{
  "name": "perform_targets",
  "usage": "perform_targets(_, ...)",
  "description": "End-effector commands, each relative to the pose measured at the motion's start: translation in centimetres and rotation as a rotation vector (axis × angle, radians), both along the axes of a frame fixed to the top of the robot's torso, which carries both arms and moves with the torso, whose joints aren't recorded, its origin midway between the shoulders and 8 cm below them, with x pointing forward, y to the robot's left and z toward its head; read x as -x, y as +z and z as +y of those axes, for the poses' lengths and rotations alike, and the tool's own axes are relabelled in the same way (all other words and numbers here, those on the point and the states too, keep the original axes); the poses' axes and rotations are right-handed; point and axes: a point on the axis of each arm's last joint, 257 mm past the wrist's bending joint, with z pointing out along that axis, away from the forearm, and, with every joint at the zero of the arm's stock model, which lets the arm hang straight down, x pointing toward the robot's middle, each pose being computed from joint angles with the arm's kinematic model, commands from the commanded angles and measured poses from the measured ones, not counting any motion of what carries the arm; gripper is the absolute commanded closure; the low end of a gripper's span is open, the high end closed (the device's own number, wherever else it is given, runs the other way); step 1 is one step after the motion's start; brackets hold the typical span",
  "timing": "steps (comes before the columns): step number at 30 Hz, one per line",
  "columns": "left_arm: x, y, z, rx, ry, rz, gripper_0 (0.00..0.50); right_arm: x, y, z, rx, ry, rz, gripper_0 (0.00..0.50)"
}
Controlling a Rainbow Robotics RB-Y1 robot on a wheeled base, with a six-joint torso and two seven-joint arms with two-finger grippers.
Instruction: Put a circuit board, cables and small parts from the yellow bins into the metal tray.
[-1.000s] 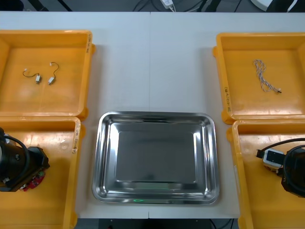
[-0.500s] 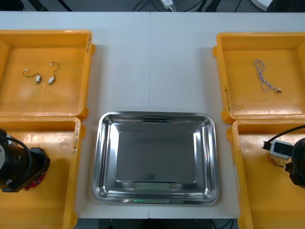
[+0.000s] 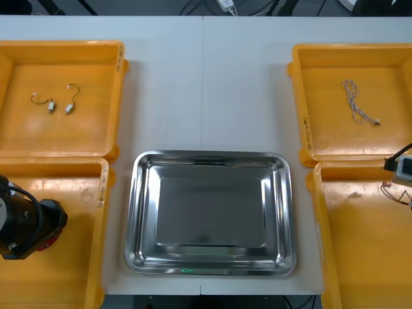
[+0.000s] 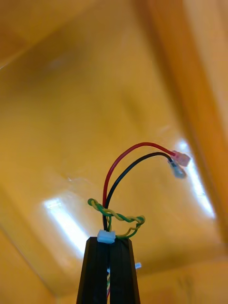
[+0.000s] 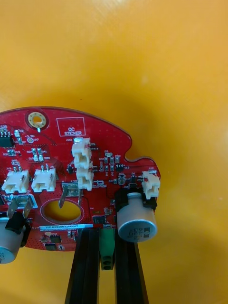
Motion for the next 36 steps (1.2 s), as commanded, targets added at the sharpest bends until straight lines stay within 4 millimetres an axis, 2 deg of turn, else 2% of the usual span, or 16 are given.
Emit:
perform_targets(1, 1.1, -0.5, 0.6, -0.011, 0.013, 0.013, 0.500, -1.4, 4.8, -0.5, 0.037, -0.023, -0.092, 0.500)
perform_targets(12, 0.9, 1.4, 2.0, -0.025, 0.019, 0.008, 0.500, -3.1, 7.8, 0.4, -0.009, -0.099, -0.155, 0.500)
perform_targets(22, 1.0, 4.2, 2.8, -0.035, 0.003, 0.020, 0.500, -4.3, 9.7, 1.4, -0.060, -0.152, -0.194, 0.500)
perform_targets(24, 0.9, 5.6, 3.0, -0.028, -0.010, 0.006, 0.500, -4.5, 10.1, 1.6, -0.066, -0.156, -0.205, 0.500)
perform_targets(32, 1.1, 8.5, 3.9, -0.059, -0.054, 0.011, 0.500, -5.0, 11.0, 1.2, -0.088, -0.189, -0.224, 0.500)
perform_targets(33, 0.7, 9.6, 3.9, -0.079, -0.074, -0.008, 0.500, -5.2, 11.3, 0.9, -0.096, -0.202, -0.228, 0.500)
perform_targets(36, -0.1, 11.2, 3.7, -0.109, -0.104, -0.045, 0.500, -5.3, 11.4, 0.8, -0.106, -0.221, -0.229, 0.500)
